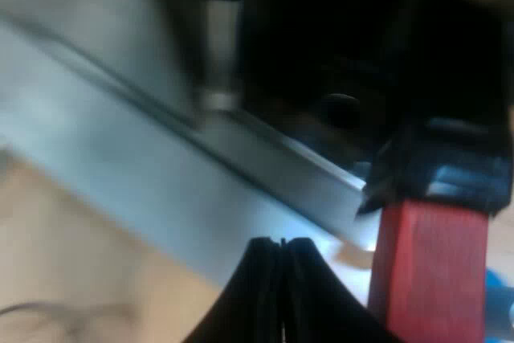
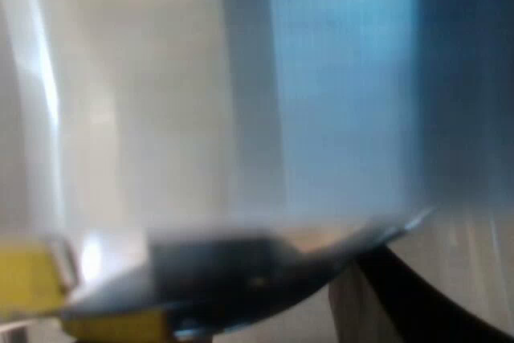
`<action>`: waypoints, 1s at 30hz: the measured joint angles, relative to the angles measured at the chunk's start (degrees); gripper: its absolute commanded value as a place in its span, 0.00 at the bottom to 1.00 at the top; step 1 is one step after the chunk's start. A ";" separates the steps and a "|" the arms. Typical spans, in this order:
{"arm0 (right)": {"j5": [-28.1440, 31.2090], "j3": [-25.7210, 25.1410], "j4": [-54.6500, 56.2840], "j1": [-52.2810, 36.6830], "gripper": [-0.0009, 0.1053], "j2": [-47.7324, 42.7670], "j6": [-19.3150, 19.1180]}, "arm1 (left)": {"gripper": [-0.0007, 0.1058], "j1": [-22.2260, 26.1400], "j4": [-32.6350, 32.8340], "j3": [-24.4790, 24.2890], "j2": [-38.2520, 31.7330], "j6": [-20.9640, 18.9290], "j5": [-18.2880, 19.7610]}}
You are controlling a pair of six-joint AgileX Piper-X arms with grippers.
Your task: Put the handle in the coffee machine
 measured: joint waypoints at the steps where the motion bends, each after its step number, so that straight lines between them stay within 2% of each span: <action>1: -0.02 0.00 0.00 0.00 0.36 0.00 0.00 | 0.01 -0.95 0.82 0.00 0.00 0.20 0.00; 8: 0.61 0.00 0.00 0.00 0.36 0.00 0.00 | 0.01 -4.57 4.87 0.00 0.00 0.36 0.00; 12: 0.68 0.00 0.00 0.00 0.36 0.00 0.00 | 0.01 -4.63 4.97 1.42 -0.91 0.23 0.00; 19: 1.04 0.00 0.00 0.00 0.36 0.00 0.00 | 0.01 -4.63 3.15 8.92 -6.42 0.02 0.85; 23: 1.04 0.00 0.00 0.00 0.36 0.00 0.00 | 0.01 -4.63 -1.06 12.11 -9.85 -3.04 1.05; 28: 3.18 0.00 0.44 0.57 0.36 0.00 -0.55 | 0.01 -4.63 -2.47 13.50 -11.64 -5.99 4.45; 30: 3.95 0.00 2.43 0.76 0.36 -0.63 -0.55 | 0.01 -4.63 -2.78 13.85 -11.63 -6.20 4.74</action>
